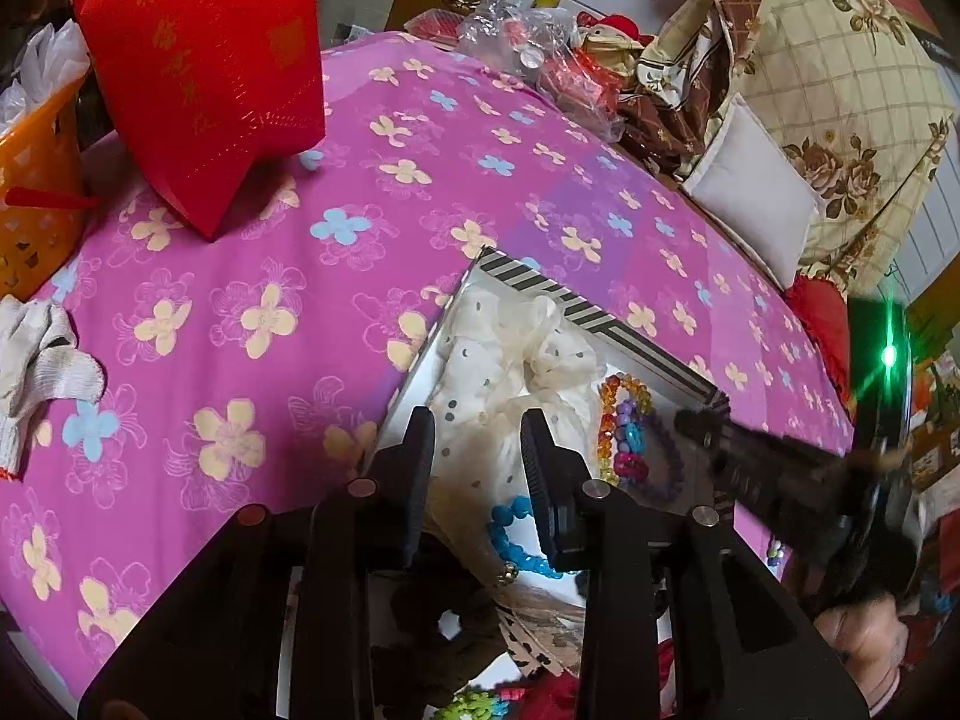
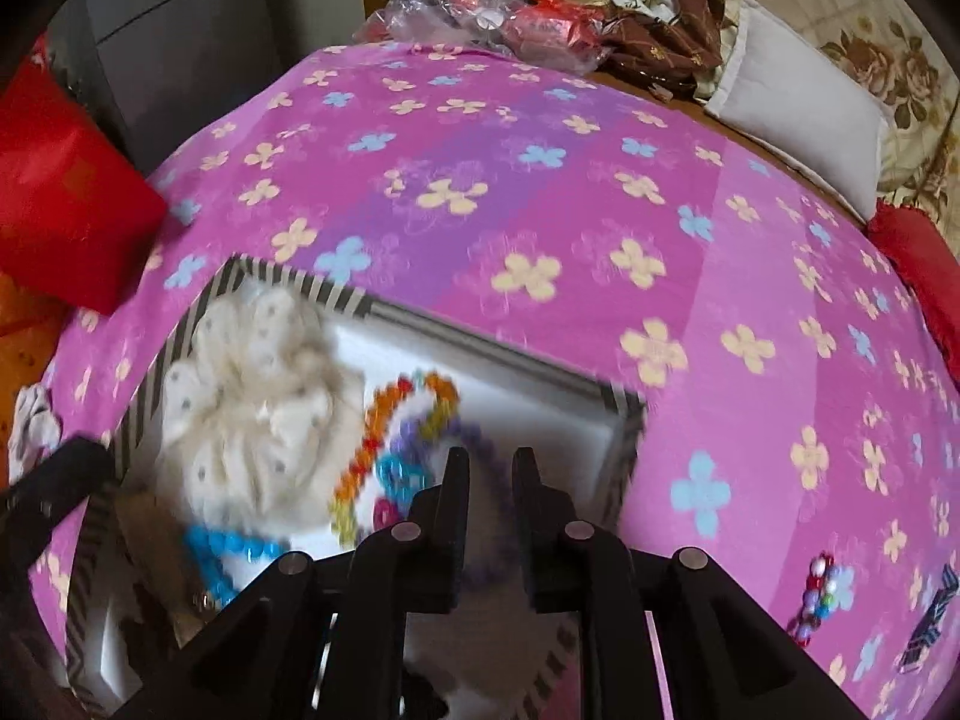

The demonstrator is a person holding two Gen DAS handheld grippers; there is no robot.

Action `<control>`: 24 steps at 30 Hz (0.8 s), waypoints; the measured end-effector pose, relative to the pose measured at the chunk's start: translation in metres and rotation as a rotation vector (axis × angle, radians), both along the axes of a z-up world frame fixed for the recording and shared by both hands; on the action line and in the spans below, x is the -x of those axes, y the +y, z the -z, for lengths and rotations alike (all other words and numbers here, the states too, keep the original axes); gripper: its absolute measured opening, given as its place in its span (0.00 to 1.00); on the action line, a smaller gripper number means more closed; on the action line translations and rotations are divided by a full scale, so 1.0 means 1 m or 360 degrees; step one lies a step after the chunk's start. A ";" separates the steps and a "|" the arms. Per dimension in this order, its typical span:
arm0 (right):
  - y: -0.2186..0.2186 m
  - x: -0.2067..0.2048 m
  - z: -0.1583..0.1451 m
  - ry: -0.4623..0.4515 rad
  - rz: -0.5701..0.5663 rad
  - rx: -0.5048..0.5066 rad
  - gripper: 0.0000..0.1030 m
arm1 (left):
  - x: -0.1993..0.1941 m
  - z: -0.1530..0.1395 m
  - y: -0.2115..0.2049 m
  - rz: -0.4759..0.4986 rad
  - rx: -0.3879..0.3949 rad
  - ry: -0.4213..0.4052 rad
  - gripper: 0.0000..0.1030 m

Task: Organize jewelry

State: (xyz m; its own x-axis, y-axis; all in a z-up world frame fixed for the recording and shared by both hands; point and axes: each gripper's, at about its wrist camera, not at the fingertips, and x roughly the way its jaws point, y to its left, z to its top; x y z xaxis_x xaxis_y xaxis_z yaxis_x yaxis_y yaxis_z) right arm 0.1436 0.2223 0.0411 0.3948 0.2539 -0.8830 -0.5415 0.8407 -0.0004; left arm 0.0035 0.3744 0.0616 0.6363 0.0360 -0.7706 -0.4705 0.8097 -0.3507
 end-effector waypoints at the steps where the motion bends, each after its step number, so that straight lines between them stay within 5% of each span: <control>1: -0.007 0.004 -0.002 0.0010 0.0001 -0.0031 0.13 | 0.000 -0.001 -0.002 0.0007 -0.0010 0.0000 0.30; 5: -0.040 0.024 -0.011 0.0013 -0.0001 -0.0120 0.17 | 0.002 -0.009 -0.014 0.0006 -0.0091 -0.0021 0.46; 9: -0.087 0.045 -0.020 -0.0023 0.0050 -0.0175 0.45 | 0.002 -0.015 -0.031 0.0022 -0.0216 -0.0024 0.48; 24: -0.265 0.095 -0.011 -0.0071 0.0421 -0.0129 0.45 | 0.004 -0.028 -0.156 0.0329 -0.0720 -0.0032 0.48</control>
